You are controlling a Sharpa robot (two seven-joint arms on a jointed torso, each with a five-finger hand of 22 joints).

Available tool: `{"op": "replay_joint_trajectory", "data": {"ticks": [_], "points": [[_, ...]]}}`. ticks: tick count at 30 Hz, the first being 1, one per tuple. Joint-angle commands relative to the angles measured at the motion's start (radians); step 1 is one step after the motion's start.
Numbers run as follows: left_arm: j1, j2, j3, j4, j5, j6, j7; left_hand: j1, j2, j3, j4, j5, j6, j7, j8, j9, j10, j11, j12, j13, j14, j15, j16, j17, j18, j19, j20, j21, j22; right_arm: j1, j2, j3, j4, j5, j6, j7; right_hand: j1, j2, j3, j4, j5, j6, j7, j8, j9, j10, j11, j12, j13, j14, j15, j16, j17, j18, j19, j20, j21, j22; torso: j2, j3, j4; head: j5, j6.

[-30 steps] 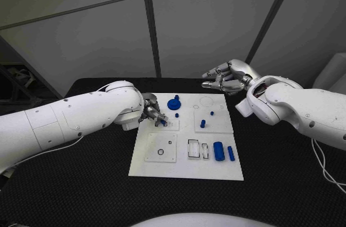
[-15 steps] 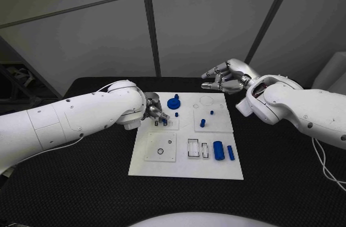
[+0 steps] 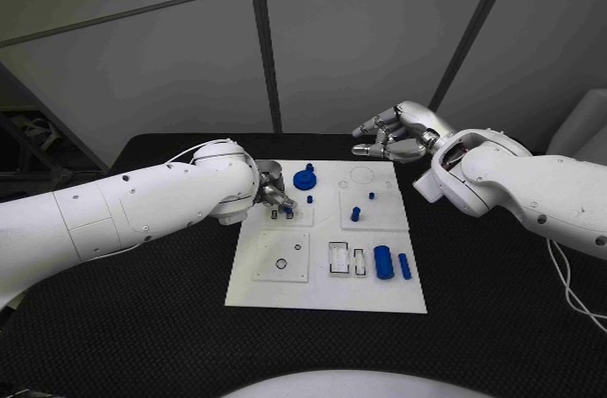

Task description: Assemble the parts on the task board

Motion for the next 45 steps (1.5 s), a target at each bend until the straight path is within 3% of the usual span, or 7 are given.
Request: {"op": "replay_joint_trajectory", "data": {"ticks": [1,18,45], "points": [[0.001,0.002,0.000,0.000,-0.055,0.027,0.014,-0.008,-0.005,0.212,-0.207,0.000,0.004,0.000,-0.004,0.001,0.017,-0.008,-0.003,0.002,0.067,-0.002,0.006,0.117,0.003,0.001,0.003,0.000,-0.002,0.002,0.002,0.000,0.000,-0.010,0.006,0.010,-0.006,0.009,-0.003,0.000,0.007,0.007,-0.002,-0.005,-0.001,0.007,0.001,0.005,0.001,0.010,0.002,-0.004,0.002,0.004,0.008,-0.002,0.003,0.038,0.000,0.0000,0.0005,0.000,-0.001],[-0.002,0.005,-0.001,0.006,-0.061,0.063,0.016,-0.009,-0.008,0.217,-0.211,0.000,0.005,0.000,-0.005,0.003,0.017,-0.008,-0.006,0.002,0.068,-0.001,0.007,0.119,0.004,-0.001,0.003,-0.002,-0.005,0.002,0.003,0.000,-0.002,-0.010,0.009,0.009,-0.006,0.009,-0.003,0.000,0.007,0.007,-0.002,-0.005,-0.001,0.007,0.001,0.005,0.001,0.010,0.002,-0.004,0.002,0.004,0.008,-0.002,0.003,0.038,0.000,0.0005,0.0010,0.001,-0.008],[-0.003,0.014,-0.002,-0.002,-0.061,0.040,0.016,-0.015,-0.009,0.224,-0.213,-0.001,0.008,0.000,-0.006,0.005,0.020,-0.007,-0.004,0.003,0.069,0.000,0.010,0.123,0.003,-0.001,0.004,-0.002,-0.004,0.002,0.006,0.000,-0.003,-0.010,0.012,0.009,-0.009,0.009,-0.004,0.001,0.007,0.008,-0.002,-0.005,-0.001,0.008,0.001,0.006,0.001,0.011,0.002,-0.004,0.002,0.004,0.009,-0.002,0.004,0.039,0.001,0.0008,0.0001,0.000,-0.011]]}}
